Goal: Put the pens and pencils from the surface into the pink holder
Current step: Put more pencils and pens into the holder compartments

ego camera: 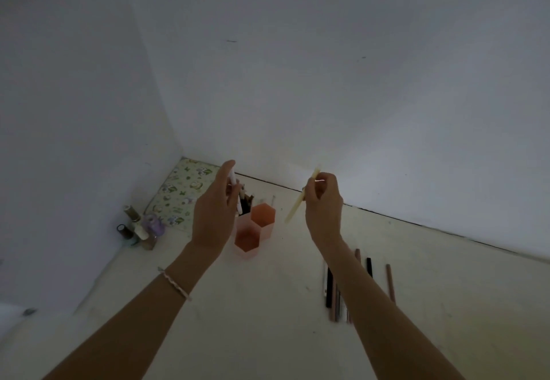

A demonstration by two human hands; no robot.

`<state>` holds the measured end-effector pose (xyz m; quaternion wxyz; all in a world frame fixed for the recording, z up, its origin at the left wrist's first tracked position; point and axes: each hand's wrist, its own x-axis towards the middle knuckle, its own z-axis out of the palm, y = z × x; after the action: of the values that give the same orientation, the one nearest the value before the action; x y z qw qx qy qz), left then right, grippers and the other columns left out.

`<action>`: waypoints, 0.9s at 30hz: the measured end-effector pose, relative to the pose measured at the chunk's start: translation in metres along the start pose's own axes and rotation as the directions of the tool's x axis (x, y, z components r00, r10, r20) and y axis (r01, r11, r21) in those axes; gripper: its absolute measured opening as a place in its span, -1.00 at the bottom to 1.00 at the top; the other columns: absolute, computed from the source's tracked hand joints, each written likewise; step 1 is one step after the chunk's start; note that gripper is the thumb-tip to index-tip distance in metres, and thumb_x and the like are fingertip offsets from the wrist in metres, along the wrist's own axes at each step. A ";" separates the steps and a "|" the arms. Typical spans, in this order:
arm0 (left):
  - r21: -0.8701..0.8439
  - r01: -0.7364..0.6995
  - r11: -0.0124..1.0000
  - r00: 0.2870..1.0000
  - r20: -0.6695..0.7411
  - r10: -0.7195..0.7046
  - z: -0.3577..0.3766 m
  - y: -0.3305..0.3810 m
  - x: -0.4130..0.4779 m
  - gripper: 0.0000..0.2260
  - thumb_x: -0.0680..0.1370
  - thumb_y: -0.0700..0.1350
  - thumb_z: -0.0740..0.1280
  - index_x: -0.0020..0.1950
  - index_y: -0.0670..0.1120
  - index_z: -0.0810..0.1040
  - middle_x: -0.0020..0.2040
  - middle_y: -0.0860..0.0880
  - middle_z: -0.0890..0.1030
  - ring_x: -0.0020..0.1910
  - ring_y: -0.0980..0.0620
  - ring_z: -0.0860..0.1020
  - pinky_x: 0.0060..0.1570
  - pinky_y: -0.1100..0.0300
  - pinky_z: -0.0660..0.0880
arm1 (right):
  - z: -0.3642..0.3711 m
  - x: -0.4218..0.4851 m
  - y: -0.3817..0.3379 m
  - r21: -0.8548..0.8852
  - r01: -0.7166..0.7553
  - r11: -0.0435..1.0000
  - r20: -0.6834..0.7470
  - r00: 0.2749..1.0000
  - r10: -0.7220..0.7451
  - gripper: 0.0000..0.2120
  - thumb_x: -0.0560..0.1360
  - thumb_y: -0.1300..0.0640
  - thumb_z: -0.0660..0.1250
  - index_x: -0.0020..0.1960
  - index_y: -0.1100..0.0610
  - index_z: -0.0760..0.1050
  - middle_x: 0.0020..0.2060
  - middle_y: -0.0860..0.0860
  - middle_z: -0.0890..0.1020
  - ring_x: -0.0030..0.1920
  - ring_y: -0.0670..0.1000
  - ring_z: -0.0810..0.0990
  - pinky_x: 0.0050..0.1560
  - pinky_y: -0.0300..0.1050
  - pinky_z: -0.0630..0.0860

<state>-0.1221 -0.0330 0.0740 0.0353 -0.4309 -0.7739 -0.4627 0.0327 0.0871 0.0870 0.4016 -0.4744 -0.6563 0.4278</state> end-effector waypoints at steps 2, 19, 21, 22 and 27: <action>0.097 -0.078 0.992 0.997 0.033 0.075 0.003 -0.005 -0.005 -0.75 0.60 -0.16 0.29 0.28 -0.06 0.47 0.04 -0.09 0.64 0.01 -0.10 0.62 -0.02 0.08 0.51 | 0.003 -0.002 -0.006 0.055 0.046 0.997 0.000 0.999 -0.046 -0.77 0.60 0.15 0.21 0.25 0.06 0.35 -0.27 0.06 0.63 -0.31 0.02 0.61 -0.29 -0.11 0.55; -0.062 -0.011 0.998 0.978 -0.208 -0.002 -0.025 -0.005 0.003 -0.70 0.55 -0.21 0.14 0.26 -0.09 0.46 0.12 0.02 0.47 -0.05 0.07 0.51 -0.07 0.13 0.54 | 0.064 -0.041 -0.001 -0.395 0.600 0.696 0.342 0.799 -0.494 -0.86 0.57 0.15 0.26 0.08 0.14 0.55 0.05 0.11 0.62 0.05 0.15 0.58 0.05 0.10 0.54; -0.057 -0.010 0.998 0.979 -0.205 -0.002 -0.023 0.003 0.000 -0.72 0.56 -0.27 0.17 0.24 -0.11 0.47 0.11 -0.02 0.49 -0.05 0.06 0.52 -0.06 0.21 0.51 | 0.060 -0.043 0.005 -0.459 0.644 0.612 0.342 0.764 -0.547 -0.83 0.54 0.13 0.28 0.07 0.13 0.59 0.14 0.13 0.59 0.12 0.13 0.56 0.09 0.04 0.51; -0.050 -0.023 0.999 0.979 -0.202 0.012 -0.020 0.009 -0.003 -0.74 0.55 -0.29 0.18 0.22 -0.13 0.48 0.09 -0.03 0.50 -0.05 0.06 0.51 -0.06 0.25 0.49 | 0.056 -0.043 0.007 -0.446 0.626 0.640 0.312 0.779 -0.544 -0.81 0.53 0.15 0.27 0.11 0.12 0.57 0.16 0.11 0.57 0.14 0.10 0.55 0.10 0.02 0.48; -0.090 -0.048 0.995 0.998 0.036 0.051 0.021 0.051 -0.032 -0.87 0.52 -0.21 0.24 0.03 -0.04 0.49 -0.08 0.10 0.51 -0.19 0.16 0.47 -0.22 0.33 0.47 | 0.015 -0.026 0.022 -0.367 0.396 0.842 0.012 0.907 -0.421 -0.70 0.46 0.38 0.25 0.15 0.18 0.52 0.09 0.07 0.56 0.10 0.05 0.53 0.12 0.02 0.48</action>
<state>-0.0592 -0.0275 0.0819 0.0124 -0.4598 -0.7421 -0.4875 0.0309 0.0635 0.0583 0.4118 -0.4038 -0.7951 0.1875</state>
